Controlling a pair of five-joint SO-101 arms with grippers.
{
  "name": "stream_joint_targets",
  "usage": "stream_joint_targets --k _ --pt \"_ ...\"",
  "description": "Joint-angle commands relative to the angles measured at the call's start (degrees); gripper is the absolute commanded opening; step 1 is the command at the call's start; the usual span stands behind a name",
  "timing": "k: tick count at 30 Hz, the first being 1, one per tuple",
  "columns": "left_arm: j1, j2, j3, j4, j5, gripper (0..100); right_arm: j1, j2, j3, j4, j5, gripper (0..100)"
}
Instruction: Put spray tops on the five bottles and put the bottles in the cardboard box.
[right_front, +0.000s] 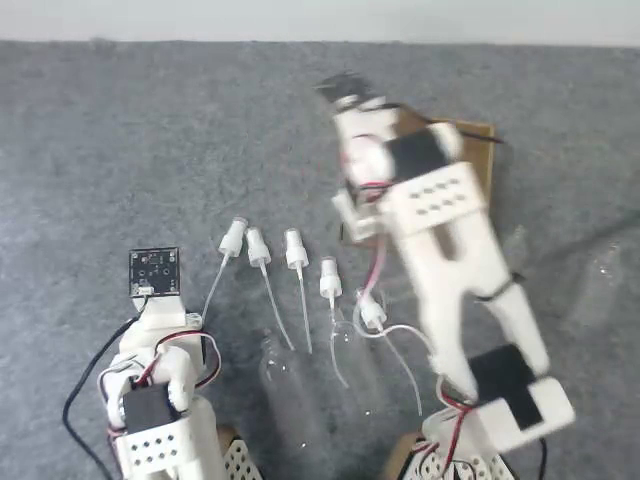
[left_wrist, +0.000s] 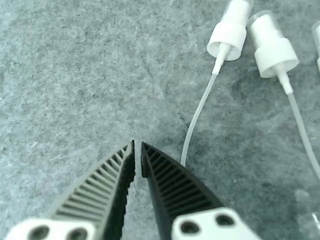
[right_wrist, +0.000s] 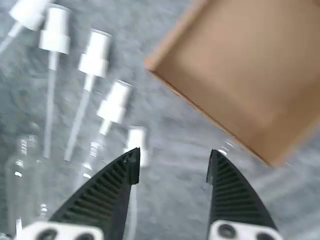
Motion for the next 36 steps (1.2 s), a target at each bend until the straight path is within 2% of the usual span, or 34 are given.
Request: stream_joint_targets --k 1,9,16,20,26,36 --pt "-0.35 -0.88 -0.31 0.26 -0.26 1 12.44 -10.24 -3.16 3.30 8.62 18.0" --pt "-0.35 -0.88 -0.31 0.26 -0.26 1 38.46 -12.44 -1.32 2.15 21.36 18.1" --pt "-0.35 -0.88 -0.31 0.26 -0.26 1 54.20 -2.24 6.42 -13.14 22.15 18.2" --pt "-0.35 -0.88 -0.31 0.26 -0.26 1 57.80 5.76 6.86 -17.98 22.15 18.2" --pt "-0.35 -0.88 -0.31 0.26 -0.26 1 58.07 16.40 6.77 -22.99 21.89 18.2" --pt "-0.35 -0.88 -0.31 0.26 -0.26 1 58.77 22.20 6.86 -29.49 15.21 18.6"
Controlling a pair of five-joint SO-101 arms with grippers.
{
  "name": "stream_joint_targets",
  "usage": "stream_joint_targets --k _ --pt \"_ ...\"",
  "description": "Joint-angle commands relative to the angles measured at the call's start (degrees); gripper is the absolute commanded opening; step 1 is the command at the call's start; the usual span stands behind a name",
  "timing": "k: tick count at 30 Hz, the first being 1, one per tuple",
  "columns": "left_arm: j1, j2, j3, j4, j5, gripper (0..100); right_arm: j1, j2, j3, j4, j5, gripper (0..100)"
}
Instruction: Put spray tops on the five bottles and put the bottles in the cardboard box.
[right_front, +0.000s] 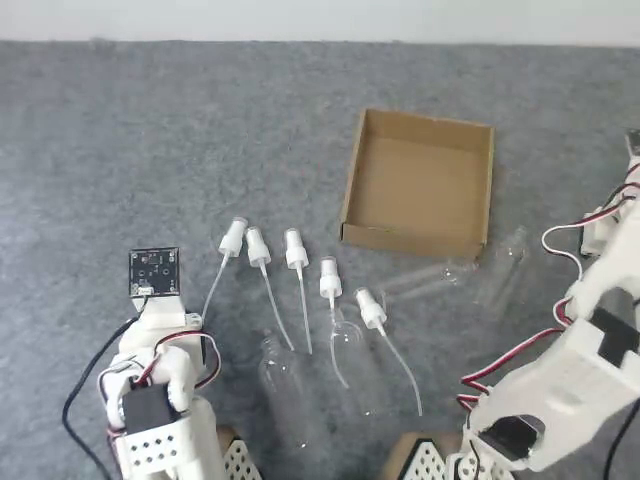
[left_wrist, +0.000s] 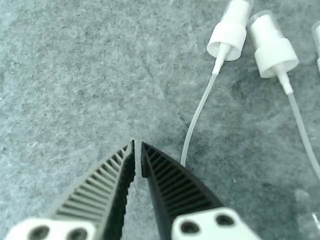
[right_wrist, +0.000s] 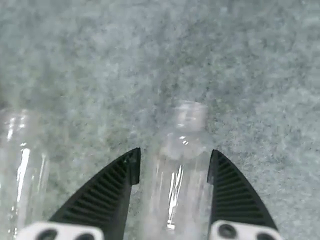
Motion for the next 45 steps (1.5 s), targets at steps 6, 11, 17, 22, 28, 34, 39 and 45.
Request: stream_joint_targets --k 6,11,17,22,28,34,39,45 --pt "-0.35 -0.88 -0.31 0.26 -0.26 1 2.33 0.75 -0.35 -1.10 -1.93 30.2" --pt "-0.35 -0.88 -0.31 0.26 -0.26 1 3.56 0.84 -0.18 -1.01 -0.18 30.3" --pt "-0.35 -0.88 -0.31 0.26 -0.26 1 3.56 0.84 3.87 -1.19 6.77 28.0" --pt "-0.35 -0.88 -0.31 0.26 -0.26 1 3.65 0.84 5.36 -1.27 10.73 17.6" --pt "-0.35 -0.88 -0.31 0.26 -0.26 1 3.47 0.31 5.36 -0.57 10.73 7.3" --pt "-0.35 -0.97 -0.31 -2.55 -0.35 1 3.74 -3.56 5.27 3.91 10.81 1.3" --pt "-0.88 -1.05 -0.66 -14.68 -12.13 1 3.82 -9.98 7.74 4.44 10.73 0.6" --pt "-2.64 -0.79 -4.26 -18.90 -20.92 2 3.82 -22.11 23.03 -5.32 13.19 0.6"
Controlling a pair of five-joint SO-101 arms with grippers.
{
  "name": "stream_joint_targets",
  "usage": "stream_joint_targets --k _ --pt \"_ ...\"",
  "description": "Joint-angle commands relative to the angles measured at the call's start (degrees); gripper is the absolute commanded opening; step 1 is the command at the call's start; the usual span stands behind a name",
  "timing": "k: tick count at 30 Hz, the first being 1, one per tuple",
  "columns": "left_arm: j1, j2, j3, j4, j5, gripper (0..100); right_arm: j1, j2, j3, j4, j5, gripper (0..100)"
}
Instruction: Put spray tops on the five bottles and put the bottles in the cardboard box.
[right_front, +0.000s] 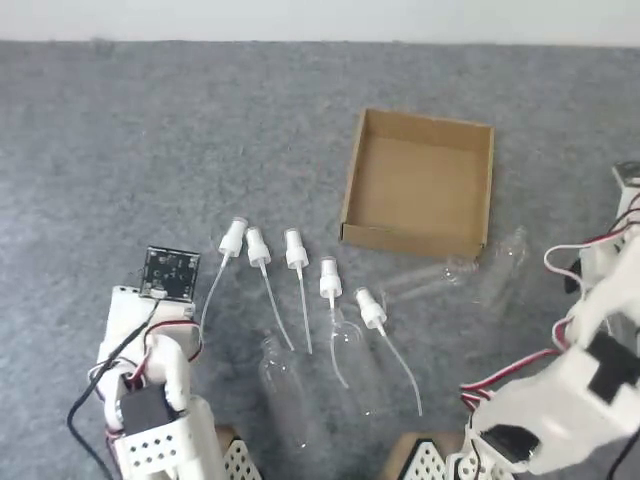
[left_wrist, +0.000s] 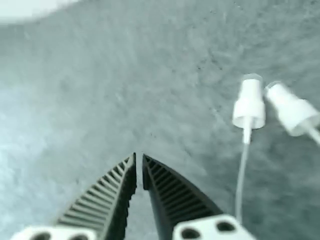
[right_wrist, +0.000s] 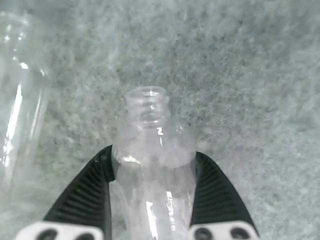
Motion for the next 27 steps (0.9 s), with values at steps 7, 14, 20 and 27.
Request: stream_joint_targets --k 7,14,20,27 --pt "0.79 5.54 -24.40 9.93 -5.63 9 0.48 -20.44 23.38 -18.07 6.95 0.9" --pt "6.15 40.35 -55.52 24.97 -6.07 9 0.57 -17.27 23.21 -18.95 6.95 0.9" --pt "14.15 67.78 -68.53 27.87 -2.55 9 0.48 -15.78 23.21 -19.56 7.03 1.0" --pt "15.03 87.82 -71.16 12.31 1.14 15 0.48 -15.78 23.56 -19.03 9.32 1.0"
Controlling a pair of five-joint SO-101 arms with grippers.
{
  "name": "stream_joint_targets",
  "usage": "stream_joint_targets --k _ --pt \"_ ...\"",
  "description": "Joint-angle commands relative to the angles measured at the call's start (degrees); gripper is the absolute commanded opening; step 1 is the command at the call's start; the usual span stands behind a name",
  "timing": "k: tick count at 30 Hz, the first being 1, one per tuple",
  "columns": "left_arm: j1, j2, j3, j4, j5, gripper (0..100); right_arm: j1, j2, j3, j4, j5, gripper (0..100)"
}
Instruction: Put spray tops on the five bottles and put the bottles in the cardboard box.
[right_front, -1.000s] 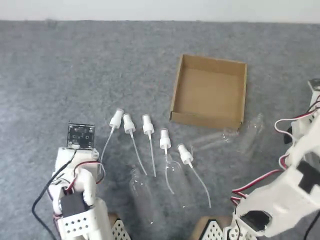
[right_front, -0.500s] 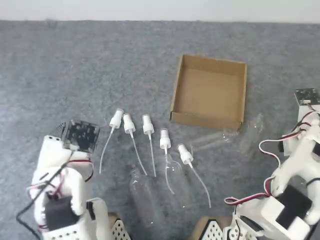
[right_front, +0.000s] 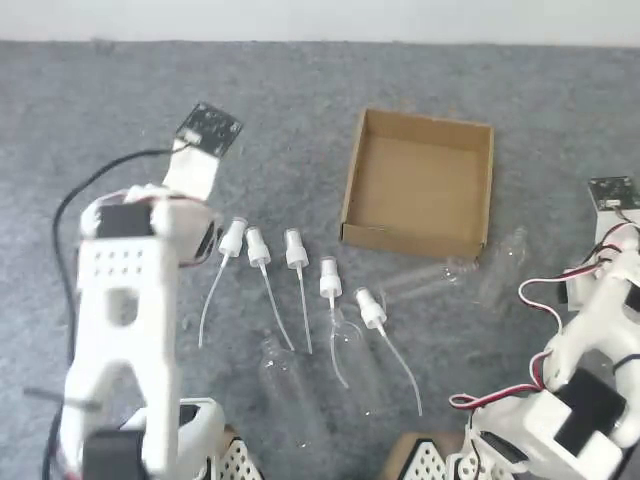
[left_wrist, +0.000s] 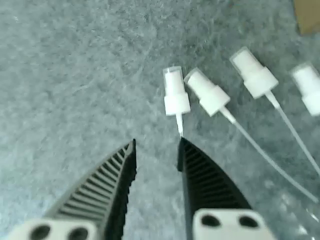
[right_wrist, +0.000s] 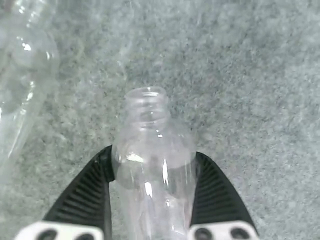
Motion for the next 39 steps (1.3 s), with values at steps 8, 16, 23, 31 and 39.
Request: stream_joint_targets --k 8,16,23,31,39 --pt "0.53 25.14 -4.53 -20.48 3.34 15 0.57 1.19 -0.18 -0.57 3.60 1.0" --pt "0.53 32.35 -11.12 -20.40 3.60 15 0.57 3.12 -0.18 -0.92 3.69 1.0" --pt "0.62 38.77 -14.29 -20.48 3.60 15 0.31 3.12 -0.18 -0.92 3.69 1.0" --pt "0.53 38.15 -16.40 -17.14 4.13 15 0.48 3.12 -0.18 -0.92 3.69 1.0" --pt "5.19 25.58 -16.75 -7.56 6.24 15 0.48 3.12 -0.18 -0.75 3.69 1.0"
